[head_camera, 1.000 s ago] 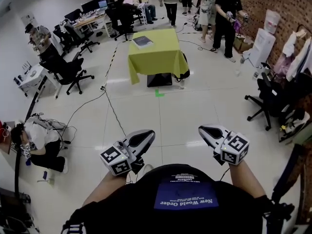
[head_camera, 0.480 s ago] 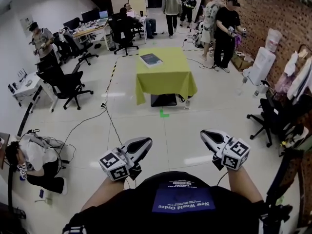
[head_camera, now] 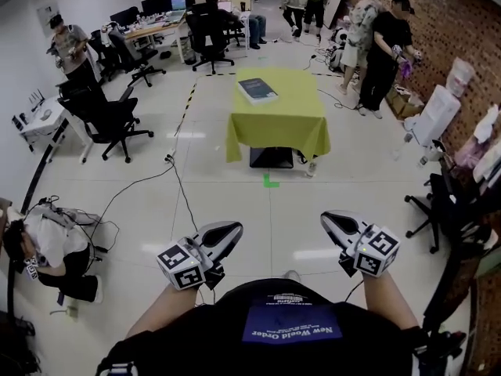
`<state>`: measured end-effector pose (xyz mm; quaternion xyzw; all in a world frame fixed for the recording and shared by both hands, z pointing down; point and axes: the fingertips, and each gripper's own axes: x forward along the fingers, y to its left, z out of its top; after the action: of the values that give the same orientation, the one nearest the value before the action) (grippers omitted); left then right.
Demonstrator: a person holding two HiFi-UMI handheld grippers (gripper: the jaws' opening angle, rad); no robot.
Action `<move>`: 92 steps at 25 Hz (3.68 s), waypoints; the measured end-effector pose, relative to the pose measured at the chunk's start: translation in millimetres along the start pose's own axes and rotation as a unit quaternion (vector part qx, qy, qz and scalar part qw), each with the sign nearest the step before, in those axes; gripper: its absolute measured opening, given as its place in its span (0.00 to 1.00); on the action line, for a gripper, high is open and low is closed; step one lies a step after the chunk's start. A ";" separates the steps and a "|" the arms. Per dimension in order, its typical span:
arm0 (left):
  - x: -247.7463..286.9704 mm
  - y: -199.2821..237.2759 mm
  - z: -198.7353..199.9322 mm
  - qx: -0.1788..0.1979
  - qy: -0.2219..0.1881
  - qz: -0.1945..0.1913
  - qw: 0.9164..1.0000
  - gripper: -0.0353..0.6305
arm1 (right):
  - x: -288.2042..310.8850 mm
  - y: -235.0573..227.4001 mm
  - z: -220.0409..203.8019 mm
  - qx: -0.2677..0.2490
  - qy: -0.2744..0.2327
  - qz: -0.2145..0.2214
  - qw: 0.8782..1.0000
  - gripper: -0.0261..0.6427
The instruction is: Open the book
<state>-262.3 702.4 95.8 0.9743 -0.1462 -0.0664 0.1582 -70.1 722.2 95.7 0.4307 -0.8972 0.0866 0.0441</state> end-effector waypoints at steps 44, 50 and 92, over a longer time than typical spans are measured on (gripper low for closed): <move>227.7 412.4 141.5 0.001 -0.013 -0.042 0.999 0.06 | 336.0 -340.3 102.8 -0.033 0.009 0.038 0.999 0.02; 278.1 455.4 149.7 0.005 -0.016 -0.006 1.000 0.06 | 371.7 -409.5 110.5 -0.034 -0.004 0.090 0.995 0.02; 446.3 759.5 236.3 -0.010 -0.011 -0.034 0.999 0.06 | 623.0 -637.7 152.2 -0.103 0.077 0.131 0.983 0.10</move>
<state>-80.8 -191.4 85.3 0.9763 -0.1141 -0.0839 0.1636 37.6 -175.5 116.9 0.2949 -0.9438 0.0319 0.1459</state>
